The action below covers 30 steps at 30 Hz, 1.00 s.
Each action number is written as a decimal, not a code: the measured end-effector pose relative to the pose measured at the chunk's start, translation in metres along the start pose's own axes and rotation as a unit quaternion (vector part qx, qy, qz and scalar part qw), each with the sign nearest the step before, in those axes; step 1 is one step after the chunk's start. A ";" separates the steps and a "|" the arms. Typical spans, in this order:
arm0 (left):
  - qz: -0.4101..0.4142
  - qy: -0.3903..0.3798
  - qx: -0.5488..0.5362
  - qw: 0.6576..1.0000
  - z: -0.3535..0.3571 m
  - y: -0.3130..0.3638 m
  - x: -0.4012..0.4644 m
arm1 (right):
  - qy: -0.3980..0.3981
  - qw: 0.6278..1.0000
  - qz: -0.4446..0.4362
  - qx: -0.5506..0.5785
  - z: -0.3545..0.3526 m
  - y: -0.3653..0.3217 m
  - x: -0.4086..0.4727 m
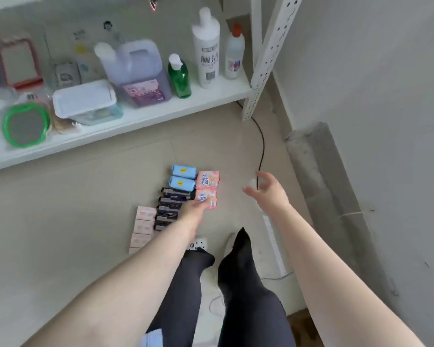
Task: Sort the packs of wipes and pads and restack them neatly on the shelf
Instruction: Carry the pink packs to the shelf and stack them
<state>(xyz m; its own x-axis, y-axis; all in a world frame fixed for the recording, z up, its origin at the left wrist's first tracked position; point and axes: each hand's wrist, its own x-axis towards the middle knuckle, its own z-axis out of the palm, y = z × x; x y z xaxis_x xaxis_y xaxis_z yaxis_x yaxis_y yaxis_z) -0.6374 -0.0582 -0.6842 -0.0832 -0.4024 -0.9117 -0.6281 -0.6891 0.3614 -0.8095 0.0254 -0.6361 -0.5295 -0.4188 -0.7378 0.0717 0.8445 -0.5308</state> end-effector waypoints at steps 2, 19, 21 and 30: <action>-0.049 0.019 -0.070 0.996 0.022 -0.017 0.050 | -0.013 1.000 0.000 -0.003 0.023 0.021 0.052; -0.142 0.091 -0.399 0.901 0.098 -0.152 0.354 | -0.069 0.997 -0.028 -0.007 0.241 0.133 0.372; -0.128 0.090 -0.423 0.893 0.101 -0.153 0.362 | -0.069 0.997 -0.037 -0.029 0.248 0.134 0.383; -0.099 0.109 -0.427 0.892 0.095 -0.122 0.292 | 0.017 1.000 -0.012 -0.003 0.195 0.114 0.332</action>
<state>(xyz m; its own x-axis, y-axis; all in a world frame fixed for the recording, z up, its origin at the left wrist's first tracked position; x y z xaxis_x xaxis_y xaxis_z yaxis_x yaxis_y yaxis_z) -0.6585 -0.0348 -1.0131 0.1747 -0.2649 -0.9483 0.2128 -0.9302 0.2991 -0.8119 -0.0825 -1.0226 -0.5587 -0.4272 -0.7109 0.0533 0.8369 -0.5448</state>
